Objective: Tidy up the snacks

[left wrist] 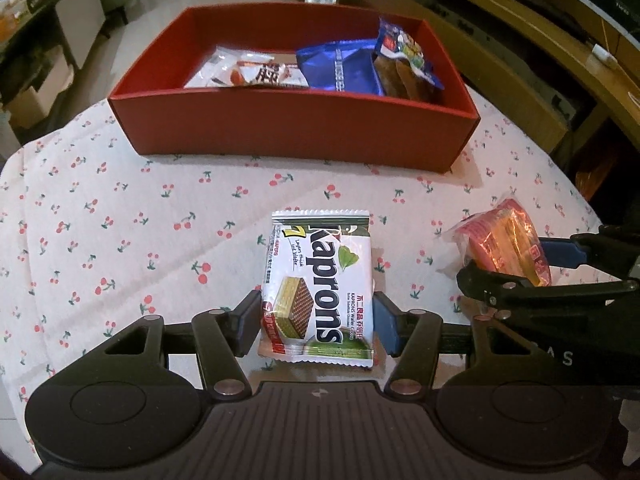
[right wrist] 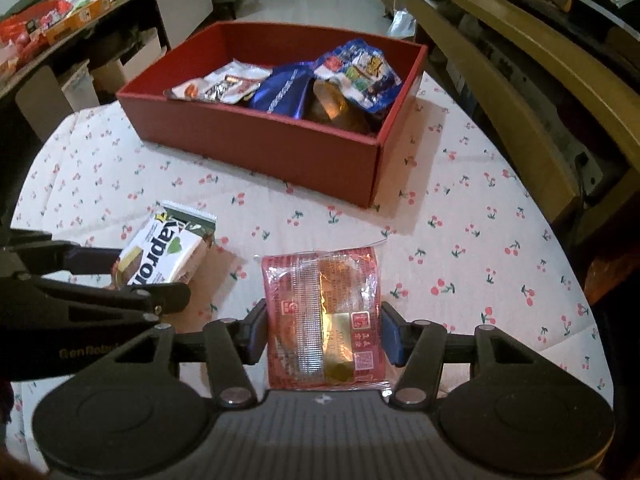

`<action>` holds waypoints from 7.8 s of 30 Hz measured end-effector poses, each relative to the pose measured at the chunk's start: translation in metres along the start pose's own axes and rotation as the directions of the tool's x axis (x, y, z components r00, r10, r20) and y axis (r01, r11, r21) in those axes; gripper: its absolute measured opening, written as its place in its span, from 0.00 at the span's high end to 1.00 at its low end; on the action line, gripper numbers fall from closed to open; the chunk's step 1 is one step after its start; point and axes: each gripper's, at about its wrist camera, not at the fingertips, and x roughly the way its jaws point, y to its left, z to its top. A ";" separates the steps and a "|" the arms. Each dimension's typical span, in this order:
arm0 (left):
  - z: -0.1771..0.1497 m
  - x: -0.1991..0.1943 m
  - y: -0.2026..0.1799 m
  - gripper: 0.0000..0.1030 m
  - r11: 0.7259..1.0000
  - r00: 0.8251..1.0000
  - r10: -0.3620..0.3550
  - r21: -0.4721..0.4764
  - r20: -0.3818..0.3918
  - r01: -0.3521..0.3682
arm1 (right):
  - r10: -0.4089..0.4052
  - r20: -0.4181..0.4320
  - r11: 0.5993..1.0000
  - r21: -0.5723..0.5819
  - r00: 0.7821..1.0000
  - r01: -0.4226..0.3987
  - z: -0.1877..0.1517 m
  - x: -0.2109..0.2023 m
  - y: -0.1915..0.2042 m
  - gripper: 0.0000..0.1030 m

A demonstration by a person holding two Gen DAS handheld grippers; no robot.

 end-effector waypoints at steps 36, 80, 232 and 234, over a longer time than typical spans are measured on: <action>0.037 -0.018 0.012 0.38 0.998 0.987 0.020 -0.063 0.160 -0.010 | 0.008 0.169 0.992 0.126 0.986 -0.030 0.066 -0.013 -0.012 0.41; 0.114 0.026 0.027 0.38 0.990 0.974 0.124 -0.094 0.191 -0.107 | -0.034 0.205 0.990 0.138 0.978 0.005 0.145 0.046 -0.023 0.40; -0.093 -0.067 0.003 0.00 0.976 0.970 0.204 -0.109 0.135 -0.190 | 0.002 0.174 0.990 0.140 0.985 -0.026 -0.068 -0.082 0.031 0.23; -0.093 -0.067 0.004 0.00 0.976 0.970 0.202 -0.112 0.134 -0.188 | 0.000 0.170 0.989 0.143 0.985 -0.024 -0.068 -0.082 0.030 0.23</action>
